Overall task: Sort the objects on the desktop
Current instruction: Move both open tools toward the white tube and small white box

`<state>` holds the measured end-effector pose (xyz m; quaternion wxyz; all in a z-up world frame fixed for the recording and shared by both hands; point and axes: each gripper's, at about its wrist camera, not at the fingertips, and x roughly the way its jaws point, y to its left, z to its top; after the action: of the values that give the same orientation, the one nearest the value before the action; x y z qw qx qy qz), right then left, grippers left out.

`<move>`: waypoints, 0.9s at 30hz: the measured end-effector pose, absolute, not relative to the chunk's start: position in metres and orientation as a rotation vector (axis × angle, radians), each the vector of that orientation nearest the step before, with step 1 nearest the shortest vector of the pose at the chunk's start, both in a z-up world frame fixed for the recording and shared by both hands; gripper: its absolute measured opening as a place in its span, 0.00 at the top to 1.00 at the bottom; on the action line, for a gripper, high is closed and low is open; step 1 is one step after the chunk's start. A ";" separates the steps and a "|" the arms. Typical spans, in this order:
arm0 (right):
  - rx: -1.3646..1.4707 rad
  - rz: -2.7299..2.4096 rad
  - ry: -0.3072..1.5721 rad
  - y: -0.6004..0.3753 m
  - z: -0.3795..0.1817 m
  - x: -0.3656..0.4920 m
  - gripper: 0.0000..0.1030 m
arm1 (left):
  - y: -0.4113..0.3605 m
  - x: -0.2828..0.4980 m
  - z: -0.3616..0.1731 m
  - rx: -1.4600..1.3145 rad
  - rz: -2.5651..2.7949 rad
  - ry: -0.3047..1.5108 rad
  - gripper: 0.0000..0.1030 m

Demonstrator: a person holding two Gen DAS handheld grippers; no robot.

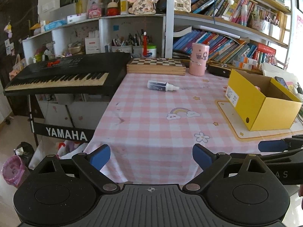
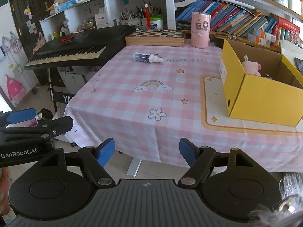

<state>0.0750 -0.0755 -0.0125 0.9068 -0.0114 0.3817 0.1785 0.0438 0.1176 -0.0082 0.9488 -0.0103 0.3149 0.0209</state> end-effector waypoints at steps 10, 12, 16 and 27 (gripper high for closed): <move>-0.031 0.411 0.806 -0.062 -0.021 0.123 0.28 | 0.125 0.084 -0.015 -0.016 0.086 0.669 0.07; -0.033 0.419 0.808 -0.060 -0.020 0.137 0.28 | 0.126 0.095 -0.016 -0.017 0.094 0.676 0.07; -0.039 0.432 0.815 -0.058 -0.019 0.168 0.28 | 0.126 0.121 -0.016 -0.021 0.113 0.686 0.07; -0.059 0.468 0.841 -0.056 -0.020 0.255 0.27 | 0.125 0.195 -0.018 -0.049 0.161 0.711 0.07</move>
<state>0.2549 -0.0558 -0.0197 0.8860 -0.0284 0.4044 0.2250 0.1955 0.1246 -0.0176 0.9341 -0.0238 0.3475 0.0787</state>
